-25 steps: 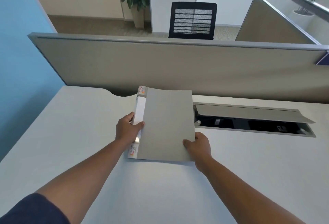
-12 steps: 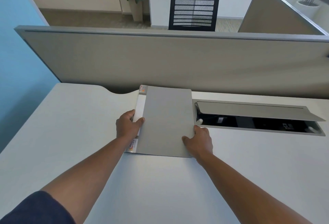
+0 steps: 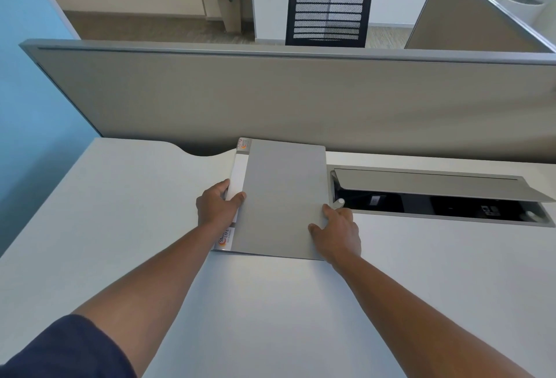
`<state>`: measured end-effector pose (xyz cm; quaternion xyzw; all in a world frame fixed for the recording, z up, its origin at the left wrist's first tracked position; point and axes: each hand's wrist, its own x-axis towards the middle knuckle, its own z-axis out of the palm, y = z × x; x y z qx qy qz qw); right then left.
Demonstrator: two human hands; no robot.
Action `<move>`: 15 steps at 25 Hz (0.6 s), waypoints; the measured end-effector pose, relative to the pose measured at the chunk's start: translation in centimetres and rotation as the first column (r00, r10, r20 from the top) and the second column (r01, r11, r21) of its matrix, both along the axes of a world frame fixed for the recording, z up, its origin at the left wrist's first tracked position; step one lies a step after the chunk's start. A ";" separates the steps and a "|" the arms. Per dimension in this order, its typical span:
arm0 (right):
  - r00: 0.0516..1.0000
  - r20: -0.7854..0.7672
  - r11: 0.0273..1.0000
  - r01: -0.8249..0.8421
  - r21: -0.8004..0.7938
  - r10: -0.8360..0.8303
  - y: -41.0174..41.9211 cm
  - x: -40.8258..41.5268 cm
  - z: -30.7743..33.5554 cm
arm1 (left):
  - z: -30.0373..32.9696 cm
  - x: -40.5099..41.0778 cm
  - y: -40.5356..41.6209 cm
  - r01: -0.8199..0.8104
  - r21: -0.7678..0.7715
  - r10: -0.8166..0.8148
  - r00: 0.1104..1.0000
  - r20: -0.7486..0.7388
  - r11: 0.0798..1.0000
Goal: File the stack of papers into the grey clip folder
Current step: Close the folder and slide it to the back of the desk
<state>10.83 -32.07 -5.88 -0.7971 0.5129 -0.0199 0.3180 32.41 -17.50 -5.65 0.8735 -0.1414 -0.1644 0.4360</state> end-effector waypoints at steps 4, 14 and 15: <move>1.000 -0.022 1.000 -0.010 0.000 0.010 -0.4 0.3 0.0 | -0.2 0.3 -0.2 0.005 0.023 -0.005 1.000 0.019 1.000; 0.997 -0.061 0.999 -0.034 0.034 0.037 -1.1 0.6 0.4 | -0.2 0.9 -0.5 0.027 0.079 -0.030 0.999 0.030 0.996; 0.997 -0.064 0.999 -0.036 0.033 0.039 -1.1 0.6 0.5 | -0.2 1.0 -0.4 0.031 0.082 -0.033 0.999 0.025 0.996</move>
